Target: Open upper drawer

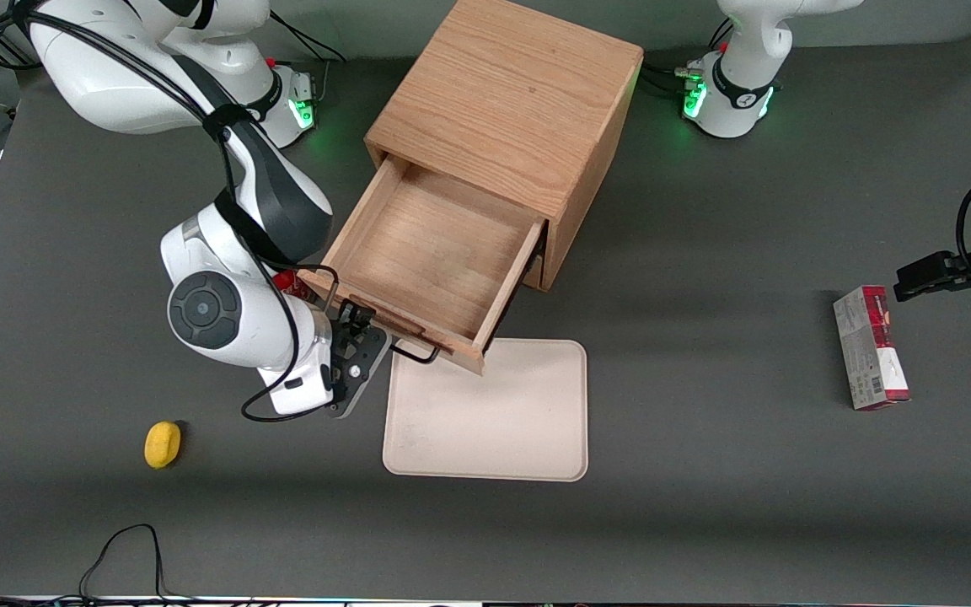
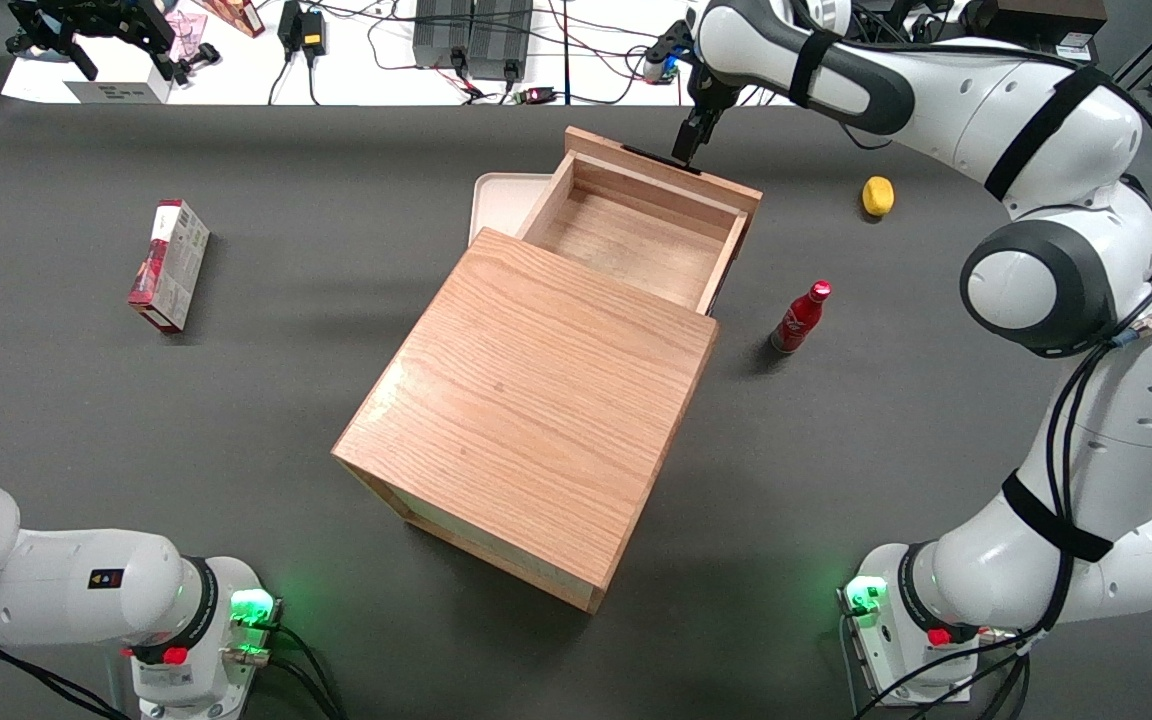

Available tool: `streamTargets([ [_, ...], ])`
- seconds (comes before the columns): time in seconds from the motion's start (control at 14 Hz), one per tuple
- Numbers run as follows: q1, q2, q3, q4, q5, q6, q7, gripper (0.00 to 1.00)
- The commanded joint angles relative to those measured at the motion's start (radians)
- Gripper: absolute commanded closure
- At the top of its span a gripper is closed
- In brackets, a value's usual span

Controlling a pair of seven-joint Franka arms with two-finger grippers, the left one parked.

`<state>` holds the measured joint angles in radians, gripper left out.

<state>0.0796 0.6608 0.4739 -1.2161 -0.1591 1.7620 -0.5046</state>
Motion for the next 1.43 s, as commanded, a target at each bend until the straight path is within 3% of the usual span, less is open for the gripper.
streamTargets([
  [0.0, 0.006, -0.010, -0.008, 0.079, -0.101, -0.012, -0.015, 0.00],
  [0.21, 0.000, -0.044, -0.014, 0.151, -0.108, -0.013, -0.026, 0.00],
  [0.36, -0.029, -0.098, -0.015, 0.142, -0.079, -0.022, -0.016, 0.00],
  [0.5, -0.031, -0.188, -0.093, 0.112, -0.030, -0.154, 0.036, 0.00],
  [0.64, -0.034, -0.323, -0.199, -0.016, 0.085, -0.231, 0.122, 0.00],
  [0.71, -0.029, -0.416, -0.249, -0.131, 0.107, -0.227, 0.164, 0.00],
  [1.07, -0.032, -0.784, -0.337, -0.531, 0.170, -0.210, 0.665, 0.00],
  [1.36, -0.032, -0.899, -0.397, -0.637, 0.170, -0.205, 0.678, 0.00],
])
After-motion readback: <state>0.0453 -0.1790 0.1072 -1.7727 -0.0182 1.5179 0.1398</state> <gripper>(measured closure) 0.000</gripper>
